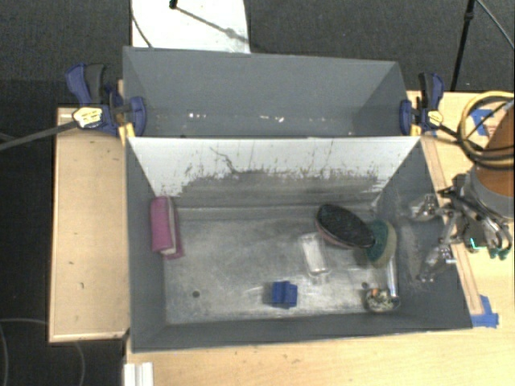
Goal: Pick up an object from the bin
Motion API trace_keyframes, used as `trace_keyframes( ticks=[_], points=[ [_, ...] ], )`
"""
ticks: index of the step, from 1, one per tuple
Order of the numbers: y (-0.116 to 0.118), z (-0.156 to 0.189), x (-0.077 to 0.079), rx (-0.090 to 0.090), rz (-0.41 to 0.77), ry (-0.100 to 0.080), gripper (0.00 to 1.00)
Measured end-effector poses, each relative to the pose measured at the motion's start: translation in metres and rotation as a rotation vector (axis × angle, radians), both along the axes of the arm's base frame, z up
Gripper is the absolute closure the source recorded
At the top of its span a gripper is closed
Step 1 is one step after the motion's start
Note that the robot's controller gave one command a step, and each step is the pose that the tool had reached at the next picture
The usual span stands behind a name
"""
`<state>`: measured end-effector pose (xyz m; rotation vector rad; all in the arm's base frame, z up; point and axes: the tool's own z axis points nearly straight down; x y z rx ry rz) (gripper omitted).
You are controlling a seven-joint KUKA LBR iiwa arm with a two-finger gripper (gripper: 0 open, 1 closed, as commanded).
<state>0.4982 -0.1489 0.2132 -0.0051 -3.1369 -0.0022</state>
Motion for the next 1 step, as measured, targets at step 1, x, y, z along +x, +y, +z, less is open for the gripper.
trace_keyframes(
  ticks=[1],
  points=[
    [0.0462,-0.1393,0.0196,-0.001,-0.168,-0.007,0.0]
  ],
)
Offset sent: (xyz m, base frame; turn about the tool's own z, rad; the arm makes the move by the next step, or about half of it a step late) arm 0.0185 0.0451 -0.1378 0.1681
